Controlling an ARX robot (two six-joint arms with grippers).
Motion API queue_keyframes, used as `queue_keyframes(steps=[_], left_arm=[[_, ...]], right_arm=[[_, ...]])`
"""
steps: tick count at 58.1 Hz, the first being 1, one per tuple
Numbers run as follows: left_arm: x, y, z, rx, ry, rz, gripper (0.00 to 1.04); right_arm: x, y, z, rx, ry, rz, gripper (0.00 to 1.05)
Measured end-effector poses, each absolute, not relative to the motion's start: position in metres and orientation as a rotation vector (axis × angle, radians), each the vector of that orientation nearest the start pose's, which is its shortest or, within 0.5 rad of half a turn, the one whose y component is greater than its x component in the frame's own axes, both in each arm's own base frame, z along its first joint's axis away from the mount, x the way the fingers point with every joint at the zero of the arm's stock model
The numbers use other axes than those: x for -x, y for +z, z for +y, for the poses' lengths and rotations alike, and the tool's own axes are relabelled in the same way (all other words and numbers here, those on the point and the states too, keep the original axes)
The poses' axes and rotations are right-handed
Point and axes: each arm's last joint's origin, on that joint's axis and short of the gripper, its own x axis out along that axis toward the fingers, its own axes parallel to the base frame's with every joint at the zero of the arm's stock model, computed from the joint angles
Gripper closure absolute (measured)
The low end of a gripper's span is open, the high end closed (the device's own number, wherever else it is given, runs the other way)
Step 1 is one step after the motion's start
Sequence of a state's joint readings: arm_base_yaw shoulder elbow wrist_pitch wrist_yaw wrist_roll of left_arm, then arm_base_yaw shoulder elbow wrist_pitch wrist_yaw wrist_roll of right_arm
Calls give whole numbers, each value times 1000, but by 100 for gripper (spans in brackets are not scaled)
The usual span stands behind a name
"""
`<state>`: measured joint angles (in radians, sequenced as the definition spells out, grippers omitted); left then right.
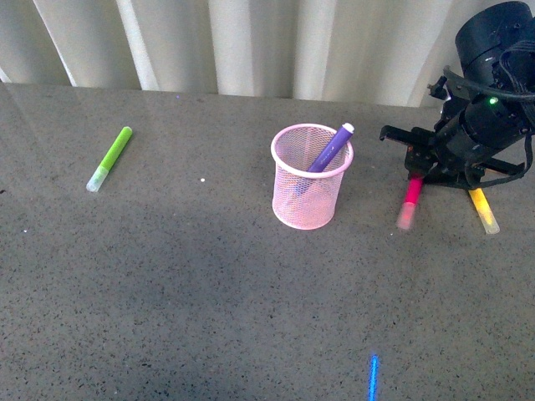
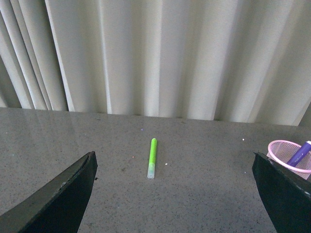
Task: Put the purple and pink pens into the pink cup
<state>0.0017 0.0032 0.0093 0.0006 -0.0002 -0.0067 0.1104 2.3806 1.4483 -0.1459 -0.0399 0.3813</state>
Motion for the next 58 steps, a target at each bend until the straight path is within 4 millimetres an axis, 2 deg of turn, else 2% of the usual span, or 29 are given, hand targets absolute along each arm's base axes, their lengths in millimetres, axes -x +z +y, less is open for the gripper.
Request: queue_keyframes(steps=[6,19,26,30,36,42,45,48,50,54,58], left_arm=[[-97,166,0,7,2,-7,7],[-97,166,0,7,2,-7,7],[-97,166,0,7,2,-7,7],[-97,166,0,7,2,-7,7],[-97,166,0,7,2,-7,7],[-97,166,0,7,2,-7,7],[-97,166,0,7,2,-7,7],[-97,166,0,7,2,-7,7],[-97,166,0,7,2,-7,7],[-97,166,0,7,2,-7,7],[-97,166,0,7,2,-7,7]], right_arm=[[-449,40,48,-316,-69,1086,93],[-452,41,46,-330,-71,1072,94],[-453,47,46,-359,-55,980,94],[-451,57,46,-379,-33,908,94],[-444,93,48,-425,53,748,94],[-432,148,54,-446,182,548,94],[-422,177,58,-444,261,436,94],[-413,197,62,-440,317,357,94],[-399,216,67,-430,392,267,94],[-375,231,76,-380,536,158,94],[-357,221,85,-316,633,117,94]])
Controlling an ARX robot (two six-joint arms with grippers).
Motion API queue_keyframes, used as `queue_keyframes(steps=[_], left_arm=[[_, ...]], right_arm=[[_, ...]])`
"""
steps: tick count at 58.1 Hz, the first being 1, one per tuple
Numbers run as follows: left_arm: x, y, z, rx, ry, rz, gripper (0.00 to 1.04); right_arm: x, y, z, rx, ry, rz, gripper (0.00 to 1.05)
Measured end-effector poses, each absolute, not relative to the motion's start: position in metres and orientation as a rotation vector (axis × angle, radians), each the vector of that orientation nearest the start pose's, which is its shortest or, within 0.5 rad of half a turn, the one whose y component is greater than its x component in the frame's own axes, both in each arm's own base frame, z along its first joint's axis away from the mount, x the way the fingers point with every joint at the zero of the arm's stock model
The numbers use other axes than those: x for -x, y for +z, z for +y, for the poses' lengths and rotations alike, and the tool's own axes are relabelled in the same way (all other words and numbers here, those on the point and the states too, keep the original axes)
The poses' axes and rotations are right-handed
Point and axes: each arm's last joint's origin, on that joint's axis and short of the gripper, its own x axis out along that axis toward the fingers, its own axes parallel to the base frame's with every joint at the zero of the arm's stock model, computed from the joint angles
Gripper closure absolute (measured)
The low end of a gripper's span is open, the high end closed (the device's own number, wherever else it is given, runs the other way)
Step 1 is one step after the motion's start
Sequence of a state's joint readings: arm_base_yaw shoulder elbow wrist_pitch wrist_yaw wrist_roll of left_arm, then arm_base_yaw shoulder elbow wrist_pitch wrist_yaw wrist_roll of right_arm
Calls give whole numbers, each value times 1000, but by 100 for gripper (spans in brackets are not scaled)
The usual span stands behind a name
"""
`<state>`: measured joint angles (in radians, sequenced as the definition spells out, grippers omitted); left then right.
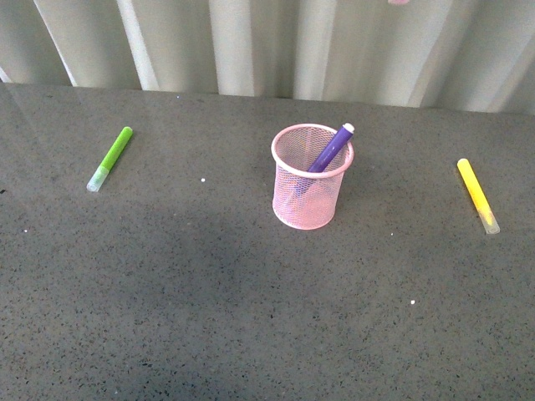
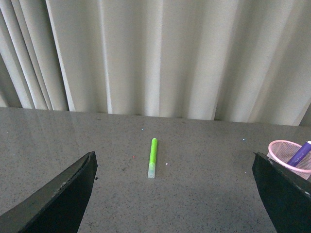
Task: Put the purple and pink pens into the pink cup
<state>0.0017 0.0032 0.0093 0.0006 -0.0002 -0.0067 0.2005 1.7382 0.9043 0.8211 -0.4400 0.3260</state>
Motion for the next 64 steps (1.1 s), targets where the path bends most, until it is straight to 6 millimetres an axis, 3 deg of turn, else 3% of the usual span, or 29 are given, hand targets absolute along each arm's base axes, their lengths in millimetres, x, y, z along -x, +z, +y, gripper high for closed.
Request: queue_keyframes(steps=[16,32,47,64], left_arm=[[-97,166,0,7,2,-7,7],[-97,166,0,7,2,-7,7],[-97,166,0,7,2,-7,7],[-97,166,0,7,2,-7,7]], right_arm=[[-347,177,109,-236,672,136,94],[-367,134,135,-254,595,200,94],[-380,124,150,-268,580,209,94],[-383,103,146,-268,577,236,94]])
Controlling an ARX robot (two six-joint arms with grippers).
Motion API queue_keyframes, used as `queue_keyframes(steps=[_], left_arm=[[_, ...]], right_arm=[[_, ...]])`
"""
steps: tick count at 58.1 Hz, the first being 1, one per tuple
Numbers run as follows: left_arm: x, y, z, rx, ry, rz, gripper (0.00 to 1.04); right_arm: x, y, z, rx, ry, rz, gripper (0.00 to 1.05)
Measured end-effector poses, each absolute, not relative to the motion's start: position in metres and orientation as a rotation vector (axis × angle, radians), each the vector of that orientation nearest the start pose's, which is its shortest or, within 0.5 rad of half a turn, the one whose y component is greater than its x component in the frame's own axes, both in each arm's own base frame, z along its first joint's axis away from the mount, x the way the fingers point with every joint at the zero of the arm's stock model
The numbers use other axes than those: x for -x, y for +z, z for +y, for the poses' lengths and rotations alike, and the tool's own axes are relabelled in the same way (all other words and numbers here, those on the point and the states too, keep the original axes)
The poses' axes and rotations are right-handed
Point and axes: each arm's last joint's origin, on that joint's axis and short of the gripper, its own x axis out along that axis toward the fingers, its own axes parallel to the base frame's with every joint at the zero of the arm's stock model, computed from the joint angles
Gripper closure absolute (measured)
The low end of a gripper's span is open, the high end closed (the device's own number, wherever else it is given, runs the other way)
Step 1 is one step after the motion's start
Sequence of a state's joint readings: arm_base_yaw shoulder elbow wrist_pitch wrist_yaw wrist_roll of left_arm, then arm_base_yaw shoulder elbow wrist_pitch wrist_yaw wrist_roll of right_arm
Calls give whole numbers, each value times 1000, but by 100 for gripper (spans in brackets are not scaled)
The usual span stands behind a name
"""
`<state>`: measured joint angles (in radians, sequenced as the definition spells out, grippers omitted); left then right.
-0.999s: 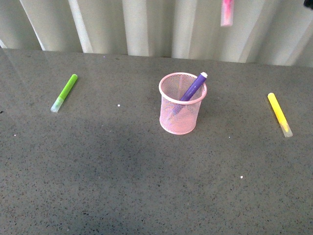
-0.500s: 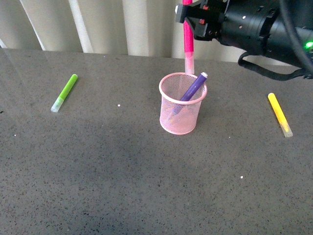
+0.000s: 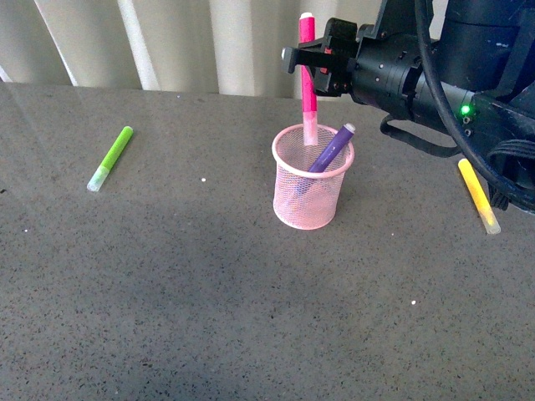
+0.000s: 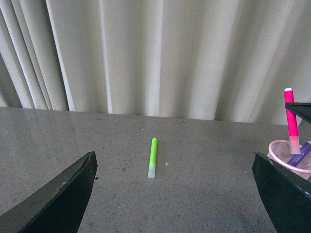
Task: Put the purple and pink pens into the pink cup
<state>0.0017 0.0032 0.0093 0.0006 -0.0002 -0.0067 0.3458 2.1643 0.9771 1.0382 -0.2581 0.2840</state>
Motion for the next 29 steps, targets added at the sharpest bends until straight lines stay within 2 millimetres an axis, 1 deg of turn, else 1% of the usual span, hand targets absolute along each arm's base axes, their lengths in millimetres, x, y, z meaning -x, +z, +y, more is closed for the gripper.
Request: queue_keyframes(steps=[8,11,13,16,24,29], left_arm=[[-97,166,0,7,2,-7,7],[-97,166,0,7,2,-7,7],[-97,166,0,7,2,-7,7],[-97,166,0,7,2,-7,7],[-97,166,0,7,2,-7,7],[-97,166,0,7,2,-7,7]], right_arm=[[-382,102,145,-267,580,229,93],[-382,102,145,-266,580,228,79],[-382,102,145,-266,580,228,72],[-382,102,145,-266,579,226,57],[-382,102,144,-267,572,226,36],[-383,102,143,-268,566,226,20]])
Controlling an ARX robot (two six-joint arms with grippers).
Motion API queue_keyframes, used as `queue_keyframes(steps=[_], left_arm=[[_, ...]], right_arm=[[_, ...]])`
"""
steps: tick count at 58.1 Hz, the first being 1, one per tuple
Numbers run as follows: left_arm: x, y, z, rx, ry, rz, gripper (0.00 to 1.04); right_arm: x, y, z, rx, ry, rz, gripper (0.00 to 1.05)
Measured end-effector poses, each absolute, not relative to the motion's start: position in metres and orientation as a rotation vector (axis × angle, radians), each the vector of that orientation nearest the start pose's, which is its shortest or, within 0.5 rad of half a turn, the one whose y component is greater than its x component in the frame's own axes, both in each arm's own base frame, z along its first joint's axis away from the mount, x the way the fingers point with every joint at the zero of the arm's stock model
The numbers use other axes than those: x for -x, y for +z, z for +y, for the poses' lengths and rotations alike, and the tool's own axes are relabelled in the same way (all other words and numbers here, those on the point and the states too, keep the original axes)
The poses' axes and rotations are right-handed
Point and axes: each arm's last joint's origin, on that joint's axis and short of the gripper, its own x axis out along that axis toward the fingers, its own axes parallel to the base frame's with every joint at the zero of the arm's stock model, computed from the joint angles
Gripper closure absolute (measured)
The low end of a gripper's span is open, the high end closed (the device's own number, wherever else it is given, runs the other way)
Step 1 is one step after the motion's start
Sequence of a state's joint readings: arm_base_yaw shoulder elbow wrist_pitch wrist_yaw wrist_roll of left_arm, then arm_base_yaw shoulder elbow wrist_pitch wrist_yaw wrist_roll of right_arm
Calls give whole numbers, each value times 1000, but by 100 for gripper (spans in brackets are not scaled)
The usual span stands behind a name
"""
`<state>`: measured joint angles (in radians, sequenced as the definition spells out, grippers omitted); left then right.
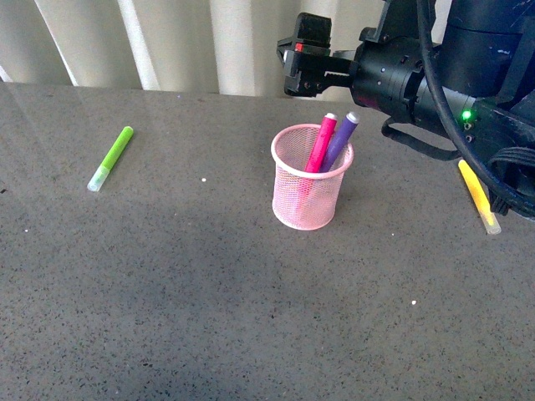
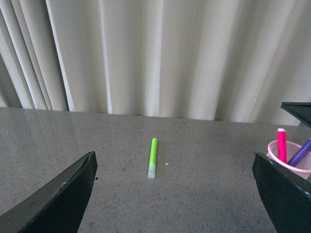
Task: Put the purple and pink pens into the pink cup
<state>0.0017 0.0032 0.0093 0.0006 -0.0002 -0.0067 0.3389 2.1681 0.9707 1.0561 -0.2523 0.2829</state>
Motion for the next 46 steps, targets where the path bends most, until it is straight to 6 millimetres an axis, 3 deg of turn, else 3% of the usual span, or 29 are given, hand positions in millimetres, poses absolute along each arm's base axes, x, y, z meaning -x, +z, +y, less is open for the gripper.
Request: queue_keyframes(steps=[6,15,18,28,35,40,46], left_arm=[[-97,166,0,7,2,-7,7],[-97,166,0,7,2,-7,7],[-97,166,0,7,2,-7,7],[-97,166,0,7,2,-7,7],[-97,166,0,7,2,-7,7],[-97,166,0,7,2,-7,7],[-97,166,0,7,2,-7,7]], right_arm=[[-384,102,140,-270,558,227,5],[-382,105,132,-271,539,225,7],[-380,113,125,-272,522,211,7],[-367,167,89,-232,443,89,7],[-342,206,55,-196,396,5,7],[-306,235,21,-144,324,-49,7],[-272,253,-4,-107,267,-85,7]])
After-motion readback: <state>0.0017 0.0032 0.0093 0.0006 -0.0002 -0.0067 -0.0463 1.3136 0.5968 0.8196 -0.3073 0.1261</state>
